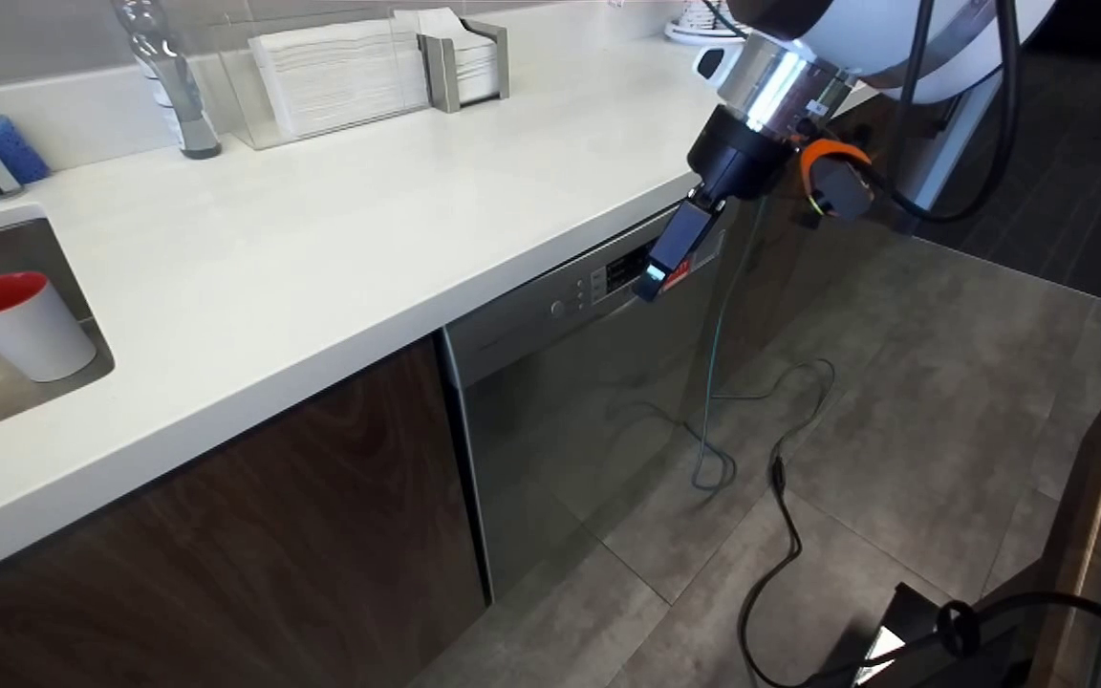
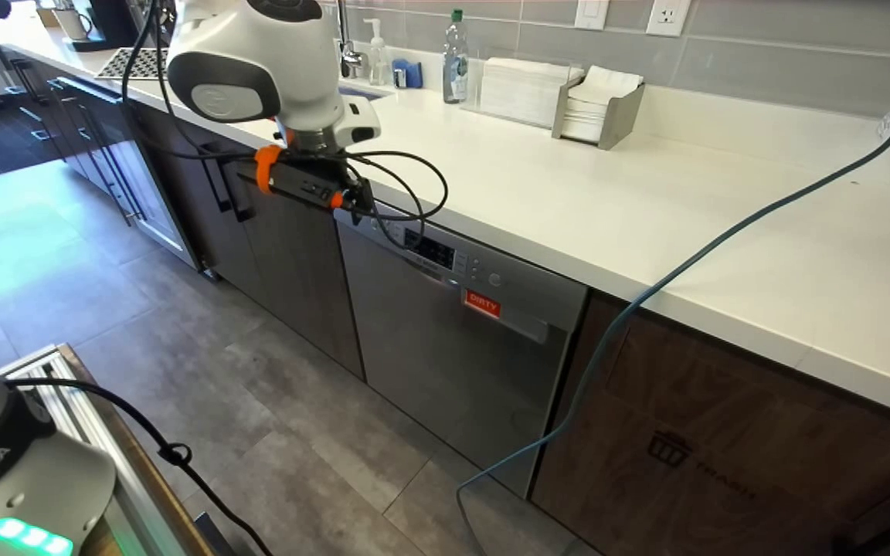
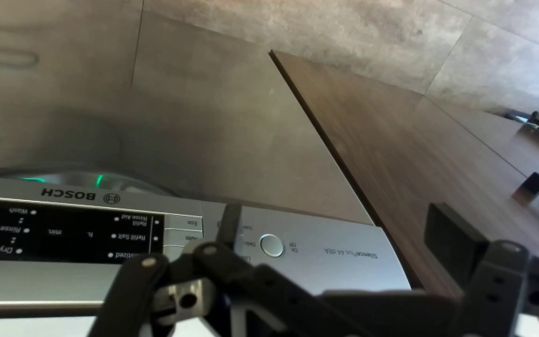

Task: Press a button on the left side of the oven

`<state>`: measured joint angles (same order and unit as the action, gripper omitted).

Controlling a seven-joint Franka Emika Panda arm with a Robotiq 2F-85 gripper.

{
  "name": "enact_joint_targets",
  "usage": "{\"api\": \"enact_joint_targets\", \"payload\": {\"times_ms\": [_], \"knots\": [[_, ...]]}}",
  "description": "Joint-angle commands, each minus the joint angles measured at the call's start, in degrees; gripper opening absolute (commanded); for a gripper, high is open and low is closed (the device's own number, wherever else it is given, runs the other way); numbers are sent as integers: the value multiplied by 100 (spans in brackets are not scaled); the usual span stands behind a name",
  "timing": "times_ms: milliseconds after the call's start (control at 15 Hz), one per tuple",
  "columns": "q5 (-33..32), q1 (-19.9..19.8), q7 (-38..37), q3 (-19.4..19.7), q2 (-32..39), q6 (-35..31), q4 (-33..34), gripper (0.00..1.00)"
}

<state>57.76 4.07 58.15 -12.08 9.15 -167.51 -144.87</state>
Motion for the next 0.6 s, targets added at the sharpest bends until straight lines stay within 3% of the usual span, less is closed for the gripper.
{"api": "enact_joint_targets", "payload": {"times_ms": [0, 533], "knots": [[599, -29, 378, -156, 388, -320, 256, 100], [1220, -11, 420, -485, 1309, -1332, 818, 100]]}}
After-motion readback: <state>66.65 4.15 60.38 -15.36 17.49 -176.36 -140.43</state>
